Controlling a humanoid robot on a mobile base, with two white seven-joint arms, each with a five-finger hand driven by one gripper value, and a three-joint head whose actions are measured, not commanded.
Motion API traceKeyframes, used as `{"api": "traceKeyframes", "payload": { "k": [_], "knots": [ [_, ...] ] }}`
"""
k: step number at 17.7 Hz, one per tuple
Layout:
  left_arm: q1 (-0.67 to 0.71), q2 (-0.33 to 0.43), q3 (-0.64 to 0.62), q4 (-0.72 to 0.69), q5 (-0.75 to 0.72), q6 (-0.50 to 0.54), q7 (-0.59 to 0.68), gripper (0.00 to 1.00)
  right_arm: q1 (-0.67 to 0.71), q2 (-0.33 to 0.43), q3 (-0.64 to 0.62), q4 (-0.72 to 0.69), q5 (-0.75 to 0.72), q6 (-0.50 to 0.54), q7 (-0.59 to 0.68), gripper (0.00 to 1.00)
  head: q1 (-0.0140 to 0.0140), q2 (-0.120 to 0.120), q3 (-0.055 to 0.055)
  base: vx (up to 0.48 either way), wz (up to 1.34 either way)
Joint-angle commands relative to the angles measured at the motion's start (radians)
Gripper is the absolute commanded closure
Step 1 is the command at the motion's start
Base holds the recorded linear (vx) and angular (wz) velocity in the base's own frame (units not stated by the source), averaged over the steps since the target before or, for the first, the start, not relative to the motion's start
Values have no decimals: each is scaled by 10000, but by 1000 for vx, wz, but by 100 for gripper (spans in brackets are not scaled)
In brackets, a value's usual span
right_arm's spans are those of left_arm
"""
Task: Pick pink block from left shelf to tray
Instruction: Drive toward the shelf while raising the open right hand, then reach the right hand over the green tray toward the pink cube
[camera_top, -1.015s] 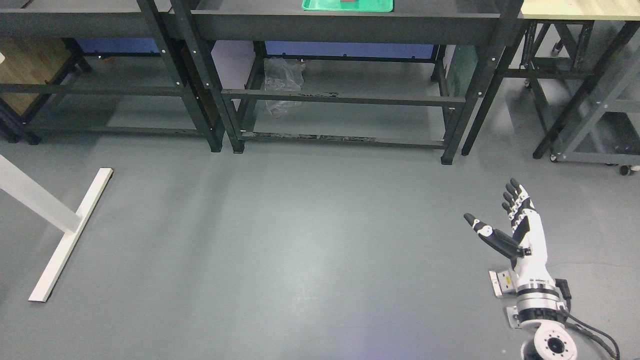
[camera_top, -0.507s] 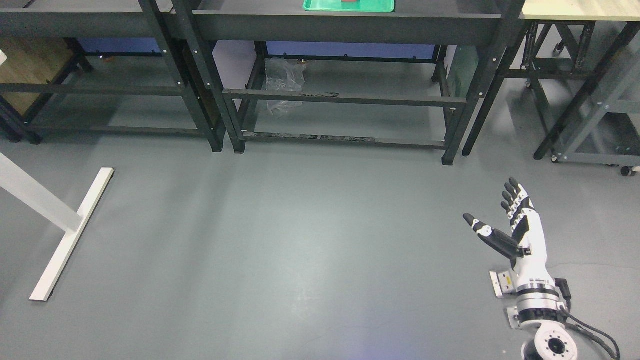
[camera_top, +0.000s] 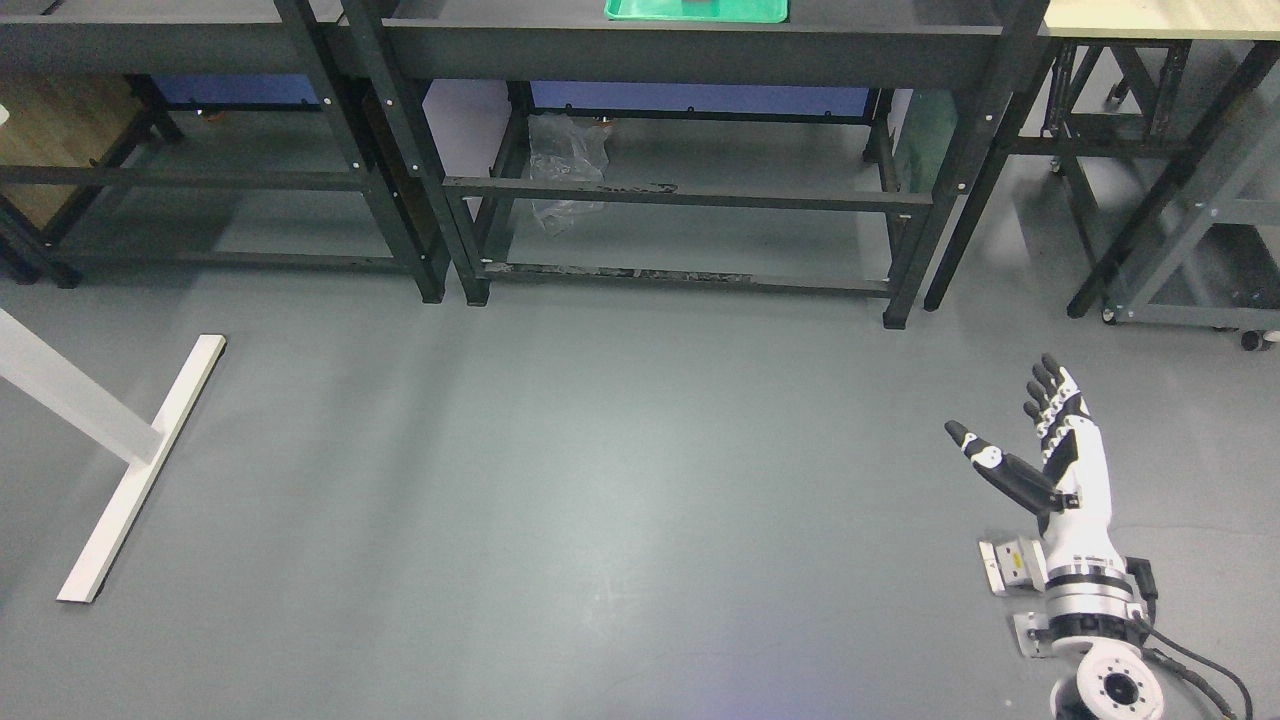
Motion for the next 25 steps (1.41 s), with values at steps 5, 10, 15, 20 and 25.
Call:
{"api": "traceKeyframes", "payload": {
  "k": [5,10,15,20,25],
  "knots": [
    [92,175,0,0,-15,-1,-5,0,-204,-709,129,-947,8796,-105,-952,0,0,0,0,42,11],
    [92,175,0,0,-15,-1,-5,0,-188,-387,269,-947,8612,-305,-1059,0,0,0,0,117,53],
    [92,175,0,0,-15,-1,-5,0,-97,-372,269,-963,8597,-305,-1426,0,0,0,0,174,15],
    [92,175,0,0,-15,-1,-5,0,-96,-372,269,-1024,8597,-305,-1612,0,0,0,0,197,117],
    [92,175,0,0,-15,-1,-5,0,-127,-387,453,-993,8597,-305,-1474,0,0,0,0,211,426]
  ]
}}
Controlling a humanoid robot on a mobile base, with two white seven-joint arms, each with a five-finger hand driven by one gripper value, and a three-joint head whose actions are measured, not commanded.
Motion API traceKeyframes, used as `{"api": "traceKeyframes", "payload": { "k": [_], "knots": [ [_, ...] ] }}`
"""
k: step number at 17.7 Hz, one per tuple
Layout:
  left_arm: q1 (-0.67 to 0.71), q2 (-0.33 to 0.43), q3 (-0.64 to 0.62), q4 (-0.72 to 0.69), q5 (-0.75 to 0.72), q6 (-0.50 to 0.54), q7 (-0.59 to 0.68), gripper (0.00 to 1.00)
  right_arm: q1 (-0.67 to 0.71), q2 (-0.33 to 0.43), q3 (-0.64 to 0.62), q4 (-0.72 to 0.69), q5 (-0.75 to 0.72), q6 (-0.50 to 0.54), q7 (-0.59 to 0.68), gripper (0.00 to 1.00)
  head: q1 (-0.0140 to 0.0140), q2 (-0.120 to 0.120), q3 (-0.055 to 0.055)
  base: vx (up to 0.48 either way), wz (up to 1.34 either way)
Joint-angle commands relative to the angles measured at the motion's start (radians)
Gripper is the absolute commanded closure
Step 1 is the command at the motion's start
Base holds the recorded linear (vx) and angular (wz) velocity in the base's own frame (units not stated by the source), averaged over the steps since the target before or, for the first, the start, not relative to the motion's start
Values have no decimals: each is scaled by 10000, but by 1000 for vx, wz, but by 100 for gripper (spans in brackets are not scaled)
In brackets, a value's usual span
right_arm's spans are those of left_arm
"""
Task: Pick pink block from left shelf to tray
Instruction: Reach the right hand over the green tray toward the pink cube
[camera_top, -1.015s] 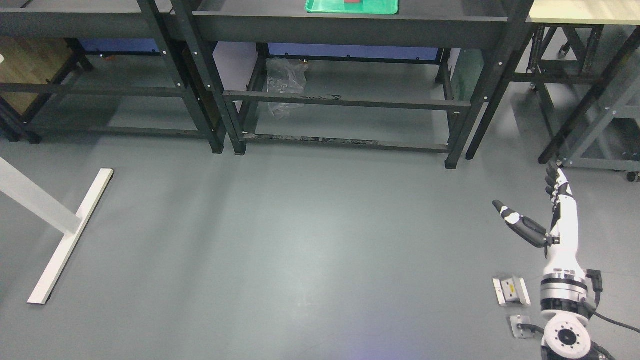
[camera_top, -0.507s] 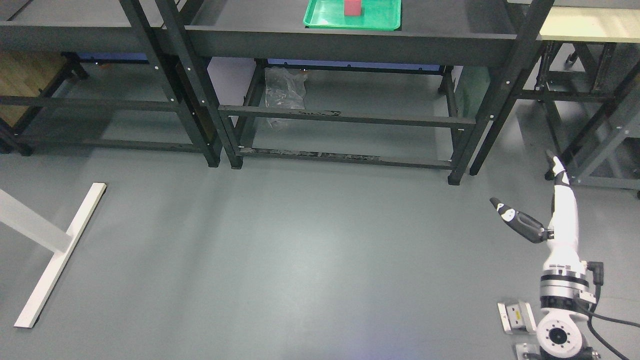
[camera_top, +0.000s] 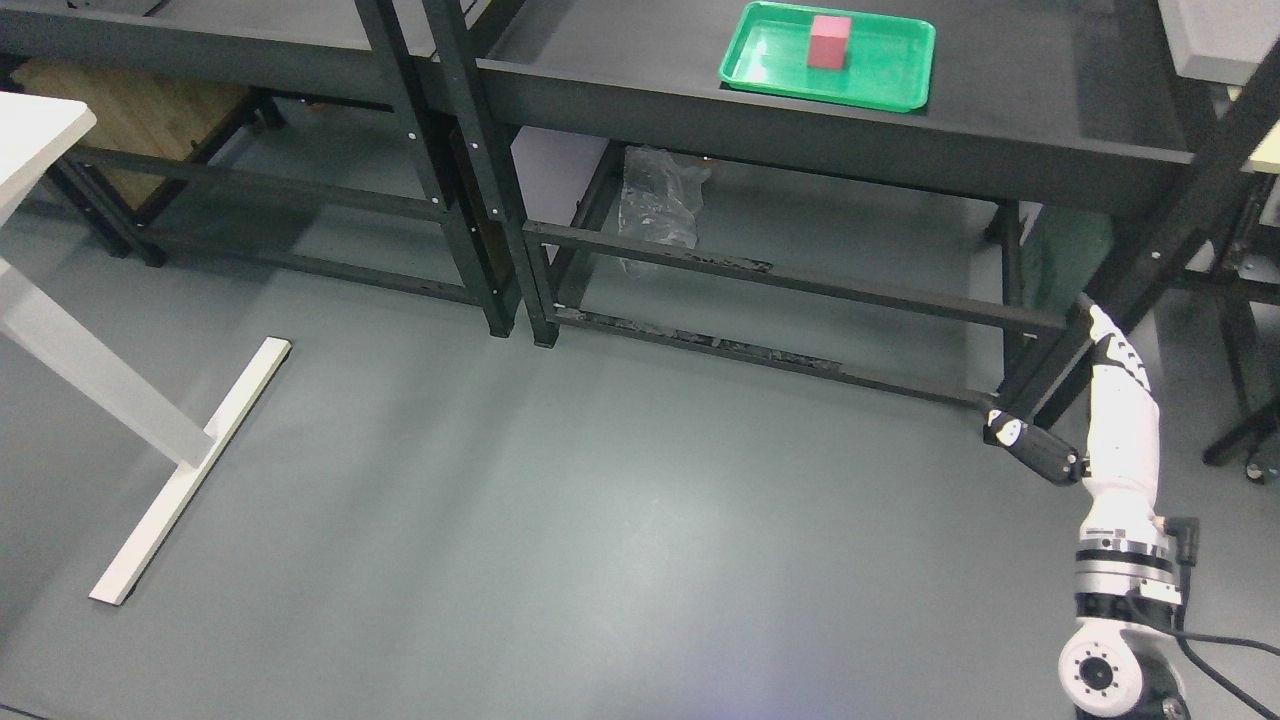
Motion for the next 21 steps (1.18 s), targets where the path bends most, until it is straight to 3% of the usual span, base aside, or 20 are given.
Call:
{"api": "traceKeyframes", "payload": {
  "k": [1,21],
  "knots": [
    [91,174,0,0,-15,-4,-4,0,-13,2,140,-100,1653,13,122,0,0,0,0,247,281],
    [91,174,0,0,-15,-4,-4,0,-13,2,79,-100,1270,228,137,0,0,0,0,323,27]
  ]
}}
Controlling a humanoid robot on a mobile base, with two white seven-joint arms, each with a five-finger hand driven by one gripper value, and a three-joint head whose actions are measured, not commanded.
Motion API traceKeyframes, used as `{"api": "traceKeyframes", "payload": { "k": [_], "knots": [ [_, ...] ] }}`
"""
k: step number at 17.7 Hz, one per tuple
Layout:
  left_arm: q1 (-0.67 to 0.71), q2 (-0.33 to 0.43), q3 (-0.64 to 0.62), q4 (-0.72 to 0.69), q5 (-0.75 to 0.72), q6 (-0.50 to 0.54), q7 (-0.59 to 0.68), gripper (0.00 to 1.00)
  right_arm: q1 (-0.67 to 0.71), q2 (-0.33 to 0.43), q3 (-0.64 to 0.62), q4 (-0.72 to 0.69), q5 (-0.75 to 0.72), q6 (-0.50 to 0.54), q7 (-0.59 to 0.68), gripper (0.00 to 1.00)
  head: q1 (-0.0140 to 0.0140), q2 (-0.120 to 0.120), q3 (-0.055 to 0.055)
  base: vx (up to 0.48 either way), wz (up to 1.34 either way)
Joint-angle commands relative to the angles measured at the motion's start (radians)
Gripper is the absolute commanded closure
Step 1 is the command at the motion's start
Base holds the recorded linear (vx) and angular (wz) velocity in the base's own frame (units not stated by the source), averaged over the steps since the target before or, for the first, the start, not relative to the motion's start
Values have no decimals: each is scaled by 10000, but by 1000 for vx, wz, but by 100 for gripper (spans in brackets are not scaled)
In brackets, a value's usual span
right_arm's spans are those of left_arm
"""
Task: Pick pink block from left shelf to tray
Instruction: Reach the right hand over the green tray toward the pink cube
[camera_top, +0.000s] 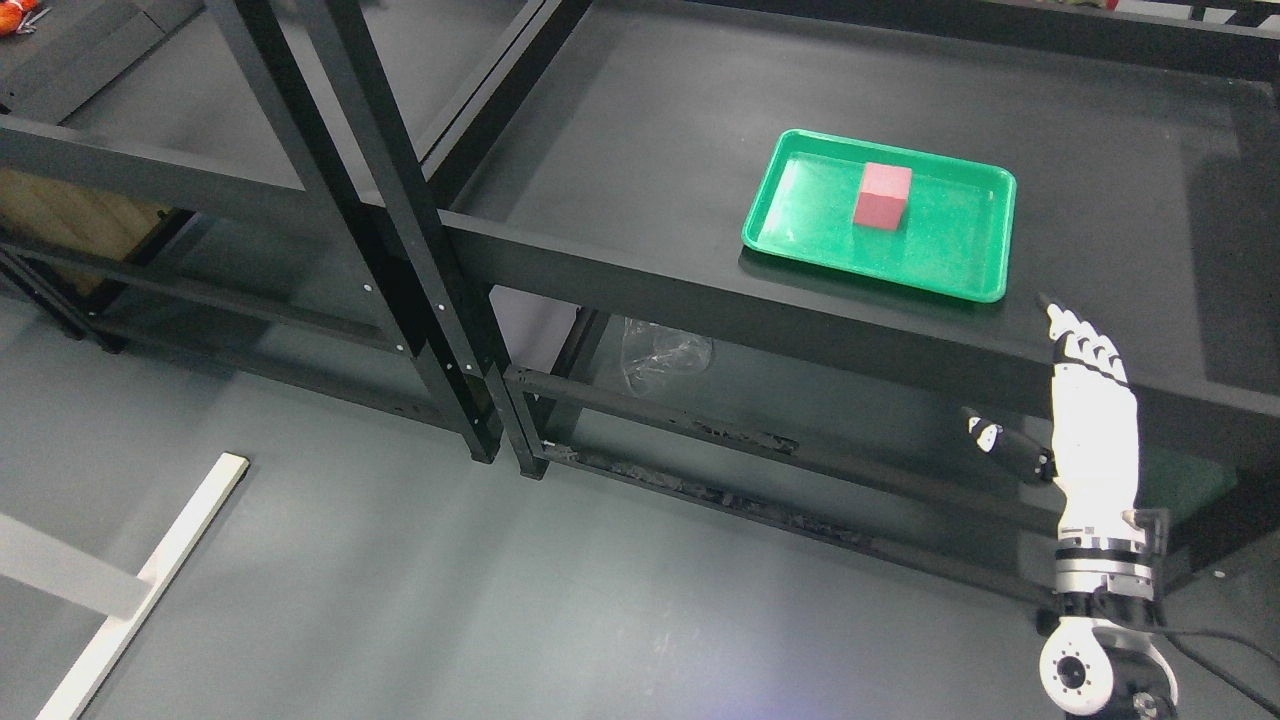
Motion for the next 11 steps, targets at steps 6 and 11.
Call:
{"api": "traceKeyframes", "payload": {
  "k": [6,11],
  "knots": [
    [93,175,0,0,-15,-5,-4,0,77,-33,-176,4,-184,100,35,0,0,0,0,303,98],
    [93,175,0,0,-15,-5,-4,0,0,-110,-114,156,-154,100,1027,0,0,0,0,278,85]
  ]
}}
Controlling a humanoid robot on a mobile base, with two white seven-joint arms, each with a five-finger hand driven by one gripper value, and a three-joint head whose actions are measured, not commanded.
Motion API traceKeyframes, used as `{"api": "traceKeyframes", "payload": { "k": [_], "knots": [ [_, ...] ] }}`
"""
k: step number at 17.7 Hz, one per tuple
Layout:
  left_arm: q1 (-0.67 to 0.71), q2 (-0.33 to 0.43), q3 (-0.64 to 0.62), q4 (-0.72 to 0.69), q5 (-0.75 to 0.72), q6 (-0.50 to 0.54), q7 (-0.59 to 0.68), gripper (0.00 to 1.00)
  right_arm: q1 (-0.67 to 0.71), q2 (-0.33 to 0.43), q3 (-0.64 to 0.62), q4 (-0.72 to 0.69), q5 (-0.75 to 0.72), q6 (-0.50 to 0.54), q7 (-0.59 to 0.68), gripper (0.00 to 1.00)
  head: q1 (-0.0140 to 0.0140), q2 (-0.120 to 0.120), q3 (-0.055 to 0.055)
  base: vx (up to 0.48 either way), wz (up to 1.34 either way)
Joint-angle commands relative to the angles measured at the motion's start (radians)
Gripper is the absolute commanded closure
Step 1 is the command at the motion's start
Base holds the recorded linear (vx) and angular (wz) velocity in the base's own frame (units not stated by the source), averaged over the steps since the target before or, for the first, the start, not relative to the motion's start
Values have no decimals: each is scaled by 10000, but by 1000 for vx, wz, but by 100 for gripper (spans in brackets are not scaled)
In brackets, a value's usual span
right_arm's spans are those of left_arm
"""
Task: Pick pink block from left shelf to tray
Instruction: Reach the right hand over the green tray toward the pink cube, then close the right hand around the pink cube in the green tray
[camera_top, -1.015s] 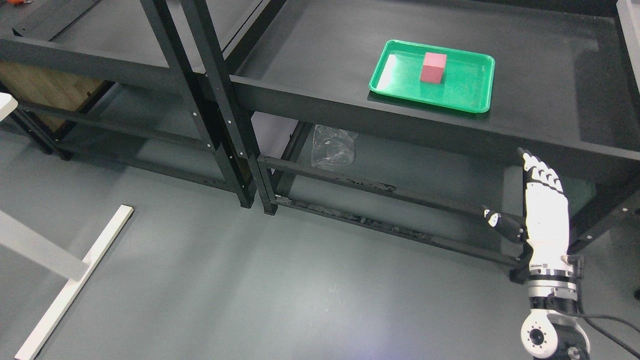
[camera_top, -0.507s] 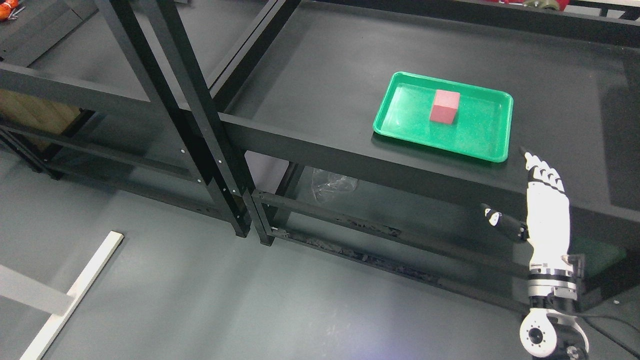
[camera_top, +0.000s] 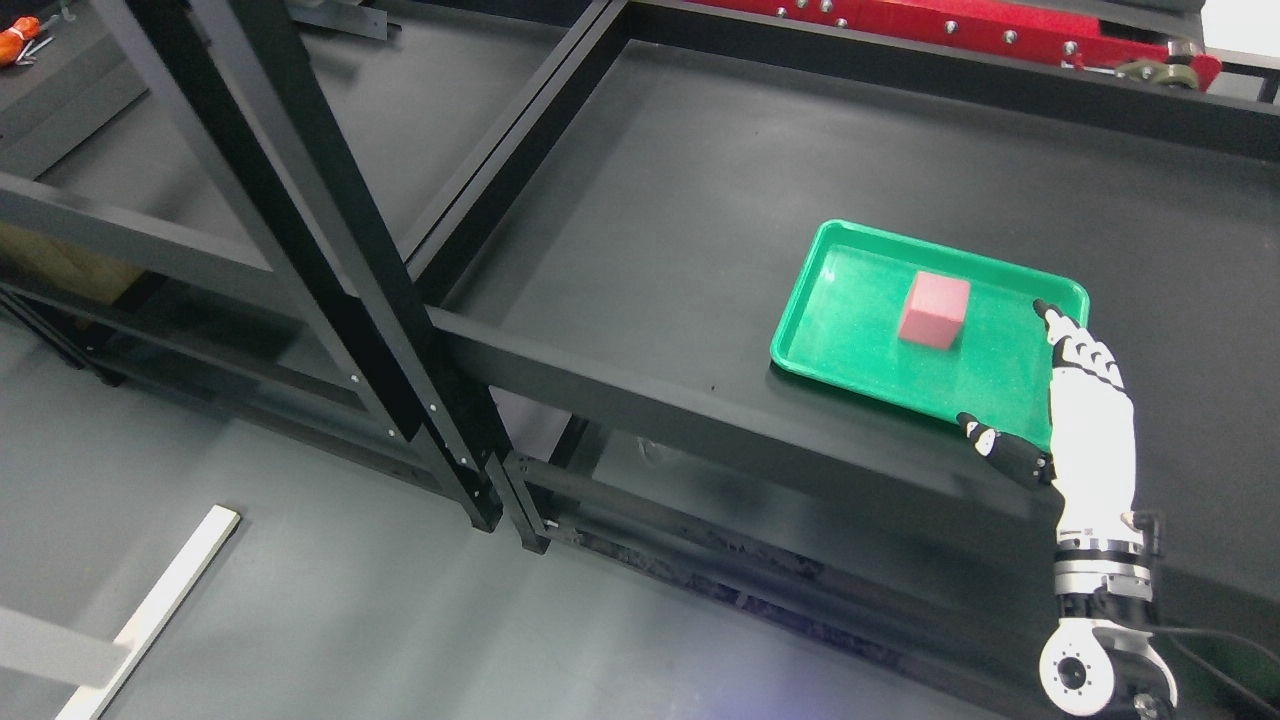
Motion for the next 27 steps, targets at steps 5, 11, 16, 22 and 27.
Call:
{"api": "traceKeyframes", "payload": {
  "k": [5,11,16,22,27],
  "knots": [
    [92,175,0,0,-15,-4,-5,0,31,-297,-141,347,60,80,1707,0,0,0,0,271,12],
    [92,175,0,0,-15,-4,-5,0,138,-649,-141,455,136,157,1891,0,0,0,0,216,17],
    [92,175,0,0,-15,11,-5,0,398,-1018,89,731,152,157,1892,0,0,0,0,161,4],
    [92,175,0,0,-15,-4,-5,0,614,-1279,212,1298,152,172,1892,0,0,0,0,86,4],
    [92,175,0,0,-15,-4,-5,0,507,-1432,258,1666,121,234,1907,0,0,0,0,17,0]
  ]
}}
